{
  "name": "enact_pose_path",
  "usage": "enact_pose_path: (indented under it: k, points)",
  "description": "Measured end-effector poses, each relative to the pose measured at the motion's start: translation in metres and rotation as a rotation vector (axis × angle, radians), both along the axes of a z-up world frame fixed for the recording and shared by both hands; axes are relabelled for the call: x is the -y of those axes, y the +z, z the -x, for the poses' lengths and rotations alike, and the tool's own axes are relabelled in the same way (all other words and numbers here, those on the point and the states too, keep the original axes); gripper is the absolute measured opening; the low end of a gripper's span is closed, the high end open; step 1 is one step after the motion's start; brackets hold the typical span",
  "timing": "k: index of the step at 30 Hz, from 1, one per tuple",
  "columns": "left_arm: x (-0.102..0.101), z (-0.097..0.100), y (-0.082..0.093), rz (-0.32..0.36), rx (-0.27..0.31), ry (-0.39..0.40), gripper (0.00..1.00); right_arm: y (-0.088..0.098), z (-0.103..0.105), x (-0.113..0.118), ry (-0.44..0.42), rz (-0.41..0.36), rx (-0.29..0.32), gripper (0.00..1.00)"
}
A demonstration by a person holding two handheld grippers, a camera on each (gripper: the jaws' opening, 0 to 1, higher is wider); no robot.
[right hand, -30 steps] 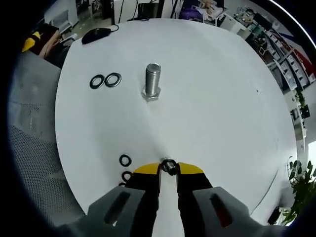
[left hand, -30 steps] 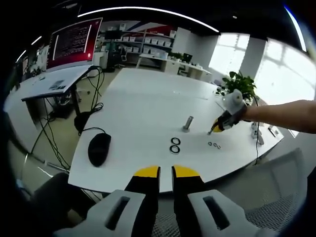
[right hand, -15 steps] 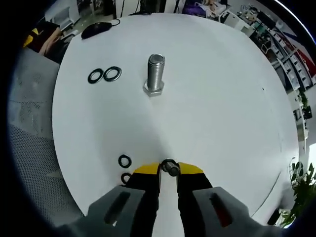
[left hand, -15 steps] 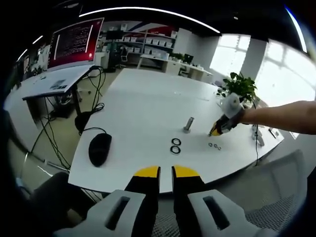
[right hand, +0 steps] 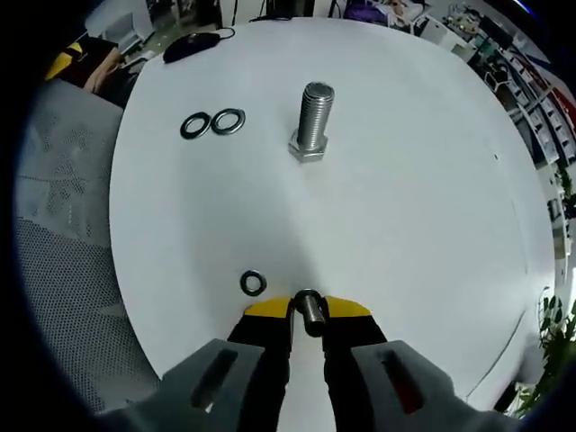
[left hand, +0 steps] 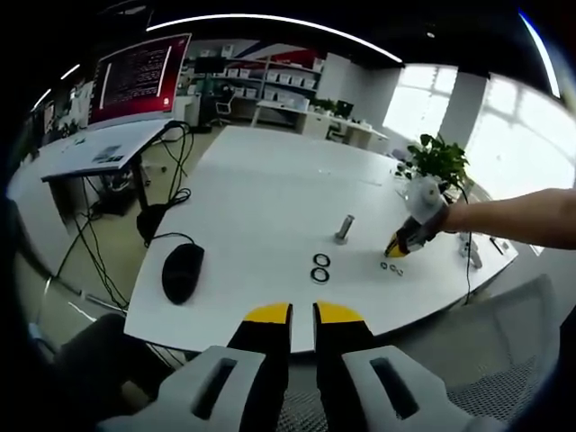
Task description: Place the washer onto the threaded stud by aligning its center hole with the stud, sliding it down to the base, and recovering from edge contact or off-axis alignment until the washer reaches the visible bottom stop.
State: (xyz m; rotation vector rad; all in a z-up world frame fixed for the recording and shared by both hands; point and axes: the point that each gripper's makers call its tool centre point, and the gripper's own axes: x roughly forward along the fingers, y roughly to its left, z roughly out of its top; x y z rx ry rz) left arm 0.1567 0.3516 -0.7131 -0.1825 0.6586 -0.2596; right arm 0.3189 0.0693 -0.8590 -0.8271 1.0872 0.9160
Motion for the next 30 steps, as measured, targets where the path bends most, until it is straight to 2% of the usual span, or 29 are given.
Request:
enact_pose_path:
  k: [5, 10, 11, 12, 13, 14, 16, 18, 19, 30]
  points:
    - [0.000, 0.000, 0.000, 0.002, 0.004, 0.002, 0.07, -0.001, 0.006, 0.000, 0.043, 0.012, 0.002, 0.13]
    - [0.000, 0.000, 0.000, 0.001, 0.004, -0.002, 0.07, -0.003, 0.007, 0.002, 0.030, 0.010, -0.010, 0.14]
    - [0.000, 0.000, 0.000, 0.001, 0.003, -0.003, 0.07, -0.005, 0.009, 0.004, 0.044, 0.015, -0.016, 0.14]
    - [0.000, 0.000, 0.000, 0.000, 0.003, -0.004, 0.07, -0.007, 0.013, 0.003, 0.101, 0.004, -0.032, 0.15]
    - [0.000, 0.000, 0.000, 0.000, 0.002, -0.004, 0.07, -0.009, 0.012, 0.004, 0.141, 0.001, -0.015, 0.15]
    - [0.000, 0.000, 0.000, 0.000, 0.002, -0.005, 0.07, -0.008, 0.012, 0.003, 0.139, -0.013, -0.010, 0.16]
    - [0.000, 0.000, 0.000, 0.000, 0.003, -0.006, 0.07, -0.008, 0.008, 0.002, 0.060, -0.054, -0.011, 0.20]
    - [0.001, 0.000, 0.000, -0.002, 0.000, -0.010, 0.07, -0.007, 0.007, 0.004, 0.039, -0.072, -0.017, 0.28]
    - [0.001, 0.000, 0.000, -0.003, -0.002, -0.011, 0.07, -0.007, 0.006, 0.005, 0.036, -0.072, -0.018, 0.29]
    - [0.002, 0.000, -0.001, -0.005, -0.007, -0.019, 0.06, 0.013, 0.012, 0.013, -0.007, -0.144, -0.009, 0.27]
